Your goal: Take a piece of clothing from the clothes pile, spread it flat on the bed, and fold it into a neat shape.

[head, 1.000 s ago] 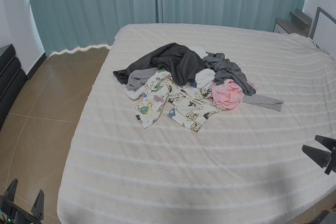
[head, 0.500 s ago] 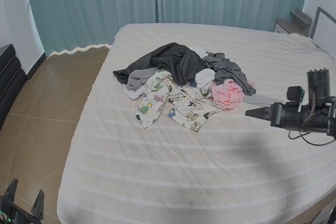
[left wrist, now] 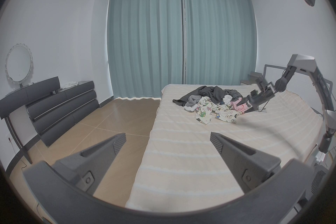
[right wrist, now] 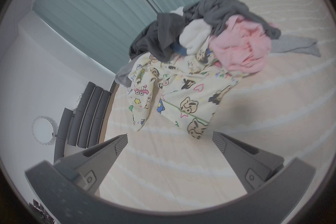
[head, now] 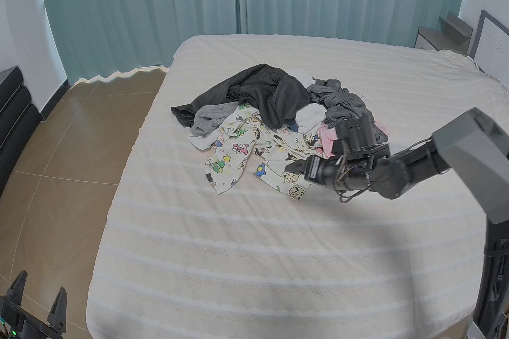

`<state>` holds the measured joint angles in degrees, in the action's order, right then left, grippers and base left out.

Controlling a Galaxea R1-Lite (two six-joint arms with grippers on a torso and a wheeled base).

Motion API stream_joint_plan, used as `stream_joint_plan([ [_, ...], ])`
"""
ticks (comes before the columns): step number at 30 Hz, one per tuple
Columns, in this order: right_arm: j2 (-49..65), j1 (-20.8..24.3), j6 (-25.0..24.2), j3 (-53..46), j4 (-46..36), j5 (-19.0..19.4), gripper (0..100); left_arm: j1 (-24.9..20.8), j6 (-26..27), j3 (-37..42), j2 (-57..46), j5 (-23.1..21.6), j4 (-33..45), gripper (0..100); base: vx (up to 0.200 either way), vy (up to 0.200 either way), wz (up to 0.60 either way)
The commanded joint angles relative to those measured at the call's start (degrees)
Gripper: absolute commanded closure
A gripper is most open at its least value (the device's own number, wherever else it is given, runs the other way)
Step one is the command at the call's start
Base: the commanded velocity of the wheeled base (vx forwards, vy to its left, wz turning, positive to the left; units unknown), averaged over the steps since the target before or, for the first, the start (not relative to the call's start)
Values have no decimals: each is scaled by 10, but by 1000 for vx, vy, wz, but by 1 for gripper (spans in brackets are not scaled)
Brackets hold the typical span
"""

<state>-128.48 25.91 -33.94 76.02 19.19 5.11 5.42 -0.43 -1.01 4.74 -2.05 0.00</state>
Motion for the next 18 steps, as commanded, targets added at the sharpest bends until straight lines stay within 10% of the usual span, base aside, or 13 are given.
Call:
stream_joint_plan([
  [1,-126,32,-19,84,1,-19,0,0,0,9,1,0,0,0,0,0,0],
  [18,-160,0,-20,142,-25,-34,0,0,0,9,1,0,0,0,0,0,0],
])
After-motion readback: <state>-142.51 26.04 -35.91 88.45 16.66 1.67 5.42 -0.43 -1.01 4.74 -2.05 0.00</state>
